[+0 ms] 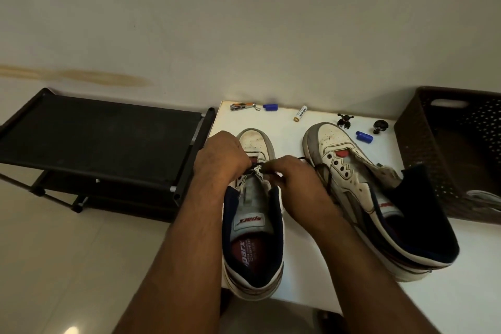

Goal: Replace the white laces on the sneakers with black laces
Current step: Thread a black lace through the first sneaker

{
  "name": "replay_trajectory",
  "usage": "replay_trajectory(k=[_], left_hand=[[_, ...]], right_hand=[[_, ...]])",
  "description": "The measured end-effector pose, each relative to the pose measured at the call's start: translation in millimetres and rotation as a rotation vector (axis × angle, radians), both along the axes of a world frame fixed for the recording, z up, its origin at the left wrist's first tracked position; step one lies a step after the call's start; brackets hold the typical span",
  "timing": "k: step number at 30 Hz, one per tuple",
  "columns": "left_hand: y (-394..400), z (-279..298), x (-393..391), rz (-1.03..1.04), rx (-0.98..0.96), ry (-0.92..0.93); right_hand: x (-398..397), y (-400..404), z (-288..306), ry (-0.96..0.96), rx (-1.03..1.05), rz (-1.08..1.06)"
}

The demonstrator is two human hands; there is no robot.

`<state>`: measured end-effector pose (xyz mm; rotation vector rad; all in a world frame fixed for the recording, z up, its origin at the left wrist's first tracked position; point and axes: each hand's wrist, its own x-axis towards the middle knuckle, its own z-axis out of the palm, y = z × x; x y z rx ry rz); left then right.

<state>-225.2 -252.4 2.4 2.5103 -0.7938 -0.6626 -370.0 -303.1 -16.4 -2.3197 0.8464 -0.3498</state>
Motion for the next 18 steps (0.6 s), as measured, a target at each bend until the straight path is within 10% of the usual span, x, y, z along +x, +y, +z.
replay_trajectory(k=[5,10,18], left_hand=[[3,-2,6,0.035,0.014,0.004],[1,-4,7,0.049,0.034,-0.017],[1,-5,9,0.088,0.003,0.042]], right_hand=[[-15,-25,-12,0.364,-0.096,-0.198],[-2,1,-8,-0.174,0.027,-0.067],[2,-4,-26,-0.014,0.040,-0.221]])
